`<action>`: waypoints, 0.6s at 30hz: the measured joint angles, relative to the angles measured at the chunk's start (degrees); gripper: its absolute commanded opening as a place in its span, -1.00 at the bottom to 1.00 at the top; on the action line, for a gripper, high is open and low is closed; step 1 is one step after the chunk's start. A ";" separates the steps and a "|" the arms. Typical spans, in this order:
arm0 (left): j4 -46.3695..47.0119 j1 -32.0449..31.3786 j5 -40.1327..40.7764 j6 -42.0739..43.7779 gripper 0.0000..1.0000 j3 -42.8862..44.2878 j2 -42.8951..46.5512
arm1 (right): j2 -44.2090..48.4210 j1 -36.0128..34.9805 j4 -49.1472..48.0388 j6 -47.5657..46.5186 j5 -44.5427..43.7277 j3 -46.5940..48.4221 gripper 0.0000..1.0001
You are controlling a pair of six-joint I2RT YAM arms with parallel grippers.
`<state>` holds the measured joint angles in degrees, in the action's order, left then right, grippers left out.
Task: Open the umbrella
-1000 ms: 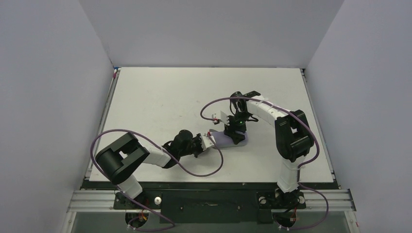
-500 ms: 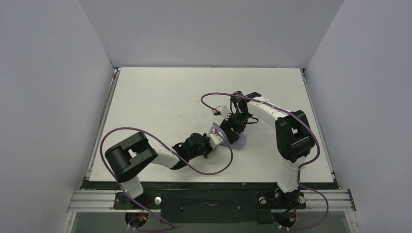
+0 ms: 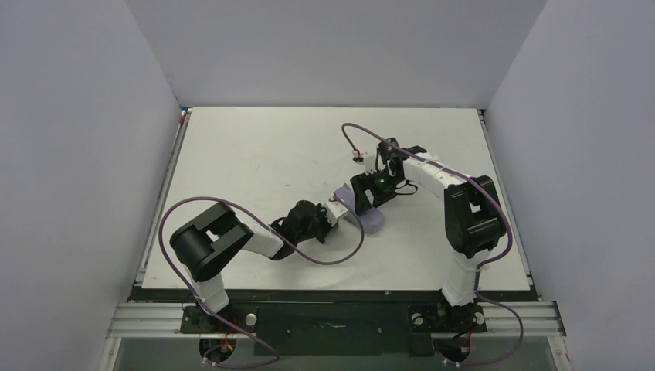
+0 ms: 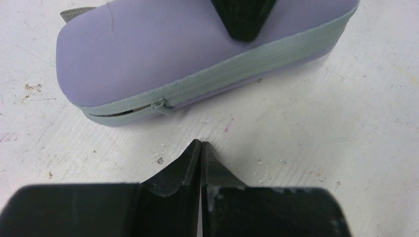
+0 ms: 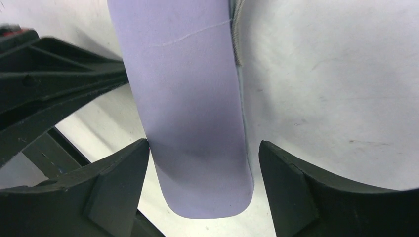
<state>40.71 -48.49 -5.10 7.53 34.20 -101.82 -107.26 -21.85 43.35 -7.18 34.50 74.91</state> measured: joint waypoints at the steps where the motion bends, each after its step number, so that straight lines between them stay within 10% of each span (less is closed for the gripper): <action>1: -0.07 0.57 -0.57 0.31 -1.00 0.00 0.02 | -0.28 0.48 0.02 1.03 0.15 0.63 0.56; 9: -3.93 5.38 -2.78 0.17 -0.17 -0.96 3.54 | -2.36 1.49 -0.61 4.31 0.31 7.61 0.60; 18: -4.61 7.54 -3.15 -0.39 -0.10 -0.31 2.62 | -5.97 -0.17 -0.63 4.57 0.28 10.75 0.38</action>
<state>36.10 -40.95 -8.25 7.14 33.89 -99.20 -113.23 -22.02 42.72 -2.61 34.79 85.67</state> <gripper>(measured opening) 0.447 0.742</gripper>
